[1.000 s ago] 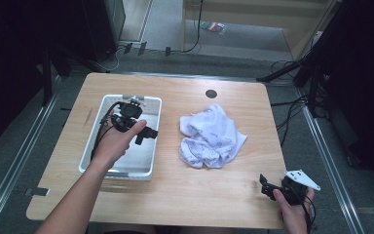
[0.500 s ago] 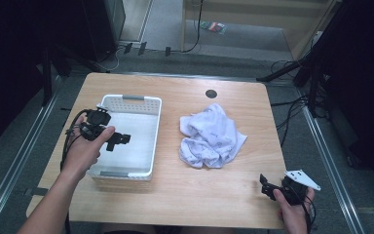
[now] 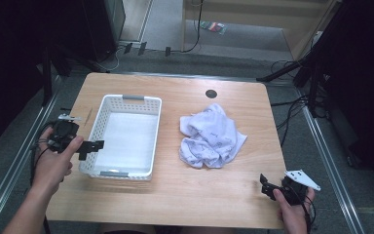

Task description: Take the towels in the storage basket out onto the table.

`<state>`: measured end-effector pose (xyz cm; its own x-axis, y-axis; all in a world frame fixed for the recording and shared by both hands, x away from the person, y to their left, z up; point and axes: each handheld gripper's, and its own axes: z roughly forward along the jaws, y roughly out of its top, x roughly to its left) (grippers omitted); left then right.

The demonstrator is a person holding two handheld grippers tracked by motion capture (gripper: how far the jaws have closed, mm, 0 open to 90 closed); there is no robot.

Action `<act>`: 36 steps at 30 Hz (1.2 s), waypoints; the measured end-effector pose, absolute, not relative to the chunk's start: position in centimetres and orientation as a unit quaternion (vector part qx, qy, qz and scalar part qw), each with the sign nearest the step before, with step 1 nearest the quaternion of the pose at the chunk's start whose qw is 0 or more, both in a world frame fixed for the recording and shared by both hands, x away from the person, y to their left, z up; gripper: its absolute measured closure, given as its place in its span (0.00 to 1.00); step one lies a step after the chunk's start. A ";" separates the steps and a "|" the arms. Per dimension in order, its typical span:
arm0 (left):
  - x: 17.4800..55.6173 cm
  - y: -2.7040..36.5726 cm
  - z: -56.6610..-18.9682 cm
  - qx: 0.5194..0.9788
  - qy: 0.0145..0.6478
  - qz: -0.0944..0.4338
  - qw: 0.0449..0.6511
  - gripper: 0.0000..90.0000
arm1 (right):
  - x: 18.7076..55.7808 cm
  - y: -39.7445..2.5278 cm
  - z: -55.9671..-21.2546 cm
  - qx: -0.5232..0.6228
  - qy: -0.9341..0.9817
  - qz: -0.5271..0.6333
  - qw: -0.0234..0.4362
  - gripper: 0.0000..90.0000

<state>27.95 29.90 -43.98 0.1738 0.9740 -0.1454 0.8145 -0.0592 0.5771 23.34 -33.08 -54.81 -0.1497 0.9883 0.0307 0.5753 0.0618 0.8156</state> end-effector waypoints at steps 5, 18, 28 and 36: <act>26.6 31.7 -44.7 0.701 0.635 0.144 0.290 0.00 | 23.3 -33.1 -54.8 0.585 0.668 0.356 0.290 0.02; 23.5 35.8 -47.6 0.662 0.658 0.133 0.334 0.00 | 23.4 -33.1 -54.8 0.586 0.668 0.355 0.292 0.02; 21.5 37.8 -50.2 0.635 0.655 0.155 0.380 0.00 | 23.4 -33.0 -54.8 0.587 0.668 0.353 0.293 0.02; 20.5 38.6 -53.5 0.597 0.660 0.192 0.414 0.00 | 23.3 -33.1 -54.8 0.587 0.665 0.356 0.294 0.02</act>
<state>20.51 38.62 -53.46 0.0547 0.9466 -0.3179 0.6290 0.2146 0.7472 23.33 -33.11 -54.81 -0.1381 0.9901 0.0265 0.5704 0.0576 0.8193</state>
